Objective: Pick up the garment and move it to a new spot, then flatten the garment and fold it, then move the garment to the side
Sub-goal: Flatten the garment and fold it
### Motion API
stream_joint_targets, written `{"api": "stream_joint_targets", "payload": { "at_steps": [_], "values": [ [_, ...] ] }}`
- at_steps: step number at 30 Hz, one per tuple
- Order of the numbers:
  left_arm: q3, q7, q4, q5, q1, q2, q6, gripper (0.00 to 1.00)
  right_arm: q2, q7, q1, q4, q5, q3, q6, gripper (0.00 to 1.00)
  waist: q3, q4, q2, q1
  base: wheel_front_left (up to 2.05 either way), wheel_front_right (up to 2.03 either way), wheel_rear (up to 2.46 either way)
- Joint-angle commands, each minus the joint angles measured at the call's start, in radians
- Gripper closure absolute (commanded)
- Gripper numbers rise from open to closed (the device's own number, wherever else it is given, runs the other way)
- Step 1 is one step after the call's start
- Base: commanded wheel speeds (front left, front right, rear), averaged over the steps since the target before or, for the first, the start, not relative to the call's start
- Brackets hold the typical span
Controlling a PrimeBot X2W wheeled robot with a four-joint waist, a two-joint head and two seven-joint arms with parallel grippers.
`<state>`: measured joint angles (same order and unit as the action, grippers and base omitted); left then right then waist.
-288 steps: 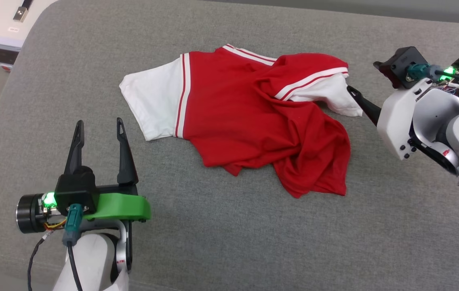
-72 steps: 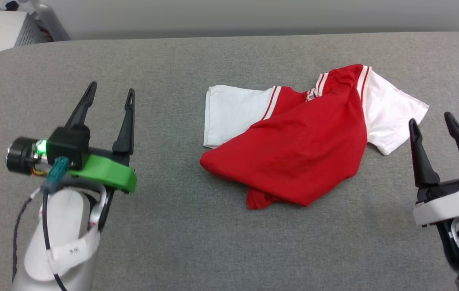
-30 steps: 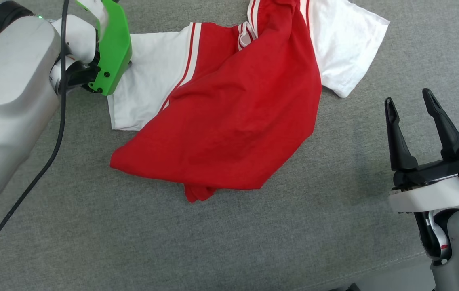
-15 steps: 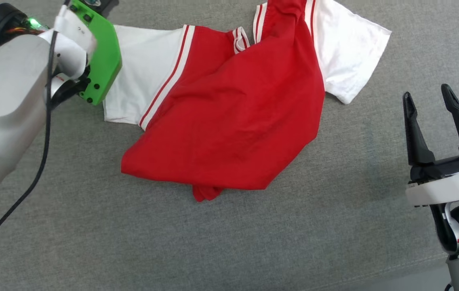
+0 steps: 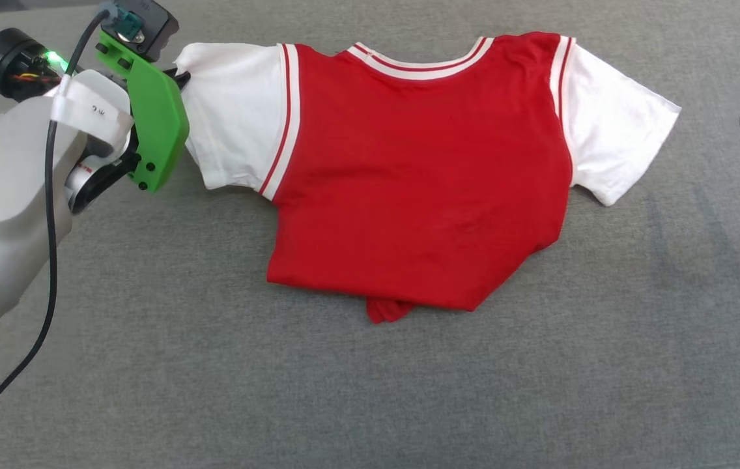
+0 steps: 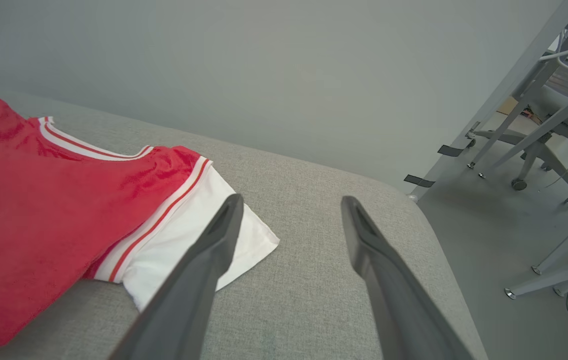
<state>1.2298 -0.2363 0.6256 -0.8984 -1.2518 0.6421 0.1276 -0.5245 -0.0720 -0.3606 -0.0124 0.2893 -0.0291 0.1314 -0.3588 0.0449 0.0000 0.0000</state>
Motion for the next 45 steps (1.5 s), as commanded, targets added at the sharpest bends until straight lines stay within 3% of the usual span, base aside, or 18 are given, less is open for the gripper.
{"api": "stream_joint_targets", "payload": {
  "at_steps": [1,2,3,7,11,17,26,33,38,39,40,45],
  "values": [
    [-0.001,0.015,-0.013,0.009,0.02,0.012,-0.005,1.0,-0.03,-0.043,-0.038,0.004,0.031,-0.018,-0.001,0.0,0.036,-0.053,0.0,0.0,0.0,0.0,0.0],
    [-0.004,0.025,-0.023,0.007,0.025,0.016,-0.009,1.0,-0.056,-0.084,-0.056,0.011,0.052,-0.038,-0.001,0.0,0.035,-0.059,0.0,0.0,0.0,0.0,0.0],
    [-0.007,0.044,-0.061,0.007,0.038,0.027,-0.021,1.0,-0.15,-0.228,-0.129,0.033,0.143,-0.11,-0.001,0.0,0.03,-0.083,0.0,0.0,0.0,0.0,0.0],
    [-0.006,0.056,-0.107,0.018,0.042,0.033,-0.042,1.0,-0.26,-0.422,-0.234,0.064,0.267,-0.211,-0.001,0.0,0.012,-0.109,0.0,0.0,0.0,0.0,0.0],
    [-0.011,0.065,-0.15,0.029,0.032,0.038,-0.062,1.0,-0.317,-0.609,-0.349,0.116,0.375,-0.292,-0.001,0.0,-0.018,-0.131,0.0,0.0,0.0,0.0,0.0],
    [-0.021,0.078,-0.207,0.045,0.005,0.037,-0.09,1.0,-0.322,-0.792,-0.502,0.227,0.426,-0.372,-0.001,0.0,-0.079,-0.164,0.0,0.0,0.0,0.0,0.0],
    [-0.04,0.098,-0.29,0.071,-0.036,0.052,-0.13,1.0,-0.254,-0.834,-0.652,0.418,0.384,-0.421,-0.001,0.0,-0.199,-0.203,0.0,0.0,0.0,0.0,0.0],
    [-0.045,0.105,-0.301,0.074,-0.045,0.056,-0.14,1.0,-0.21,-0.817,-0.634,0.513,0.406,-0.457,-0.001,0.0,-0.227,-0.208,0.0,0.0,0.0,0.0,0.0],
    [-0.041,0.102,-0.3,0.072,-0.045,0.057,-0.138,1.0,-0.214,-0.828,-0.61,0.537,0.438,-0.501,-0.001,0.0,-0.224,-0.201,0.0,0.0,0.0,0.0,0.0],
    [-0.04,0.102,-0.299,0.072,-0.044,0.058,-0.138,1.0,-0.216,-0.828,-0.61,0.537,0.444,-0.507,-0.001,0.43,-0.222,-0.199,0.0,0.0,0.0,0.0,0.0],
    [-0.039,0.101,-0.297,0.071,-0.043,0.06,-0.138,1.0,-0.218,-0.821,-0.614,0.536,0.45,-0.511,-0.001,1.0,-0.219,-0.195,0.0,0.0,0.0,0.0,0.0],
    [-0.036,0.104,-0.282,0.063,-0.033,0.059,-0.134,1.0,-0.226,-0.754,-0.647,0.533,0.456,-0.518,-0.001,1.0,-0.192,-0.183,0.0,0.0,0.0,0.0,0.0]
  ]
}}
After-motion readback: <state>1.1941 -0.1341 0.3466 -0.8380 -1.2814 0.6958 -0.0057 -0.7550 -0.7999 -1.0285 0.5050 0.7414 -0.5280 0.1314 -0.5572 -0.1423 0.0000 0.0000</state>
